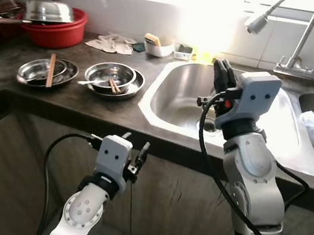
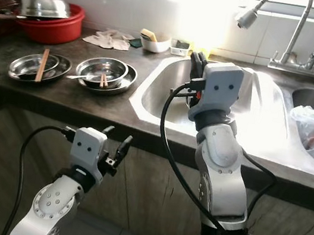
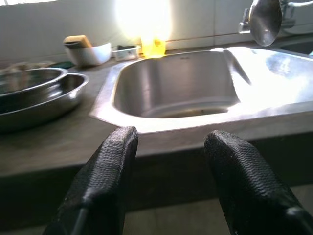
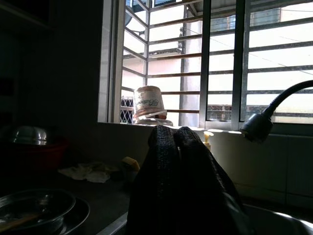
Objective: Kitchen organization
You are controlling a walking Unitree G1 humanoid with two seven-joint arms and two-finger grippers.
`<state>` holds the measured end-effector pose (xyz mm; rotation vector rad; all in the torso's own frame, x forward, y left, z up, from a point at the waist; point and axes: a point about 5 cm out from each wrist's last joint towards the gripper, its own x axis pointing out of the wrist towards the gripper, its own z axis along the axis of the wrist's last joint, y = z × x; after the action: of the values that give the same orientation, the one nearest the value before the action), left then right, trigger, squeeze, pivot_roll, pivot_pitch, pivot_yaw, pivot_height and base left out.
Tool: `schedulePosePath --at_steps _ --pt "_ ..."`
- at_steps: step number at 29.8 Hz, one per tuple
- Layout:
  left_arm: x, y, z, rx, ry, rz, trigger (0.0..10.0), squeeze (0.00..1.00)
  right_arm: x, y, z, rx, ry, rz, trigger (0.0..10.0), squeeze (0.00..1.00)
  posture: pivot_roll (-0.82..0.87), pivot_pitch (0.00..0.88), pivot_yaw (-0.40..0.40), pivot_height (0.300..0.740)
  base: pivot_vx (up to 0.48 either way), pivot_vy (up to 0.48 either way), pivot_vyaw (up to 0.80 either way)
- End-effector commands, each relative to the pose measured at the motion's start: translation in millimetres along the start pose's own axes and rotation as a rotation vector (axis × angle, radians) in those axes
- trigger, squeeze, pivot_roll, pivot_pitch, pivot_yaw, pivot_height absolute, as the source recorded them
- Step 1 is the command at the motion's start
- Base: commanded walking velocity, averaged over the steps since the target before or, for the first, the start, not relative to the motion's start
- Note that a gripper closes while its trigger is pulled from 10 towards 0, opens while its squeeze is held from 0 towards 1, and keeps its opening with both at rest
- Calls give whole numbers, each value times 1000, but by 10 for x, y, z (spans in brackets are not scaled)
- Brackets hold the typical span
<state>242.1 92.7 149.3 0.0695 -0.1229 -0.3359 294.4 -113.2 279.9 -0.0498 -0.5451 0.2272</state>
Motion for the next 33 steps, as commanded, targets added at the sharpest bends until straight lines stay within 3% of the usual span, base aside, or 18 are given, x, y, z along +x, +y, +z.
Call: schedulePosePath --at_steps 1,18,21,24,33 --pt "5 -41 13 1 -8 -14 10000 0 18 -83 17 -13 -12 -25 10000 0 74 34 17 740 337 0 0" --pt "-8 -71 10 -7 -6 -21 10000 0 16 -157 -139 -91 67 -33 10000 0 82 46 19 740 336 0 0" --pt "-12 -76 3 -13 1 -15 10000 0 12 -159 -204 -103 101 -24 10000 0 81 50 15 740 104 0 0" --pt "-17 -98 2 -17 0 -16 10000 0 -45 -220 -437 -148 237 -24 10000 0 85 56 5 740 0 0 0" --pt "-69 -144 -25 -25 13 -31 10000 0 -88 -227 -591 -168 316 5 10000 0 72 72 7 740 0 0 0"
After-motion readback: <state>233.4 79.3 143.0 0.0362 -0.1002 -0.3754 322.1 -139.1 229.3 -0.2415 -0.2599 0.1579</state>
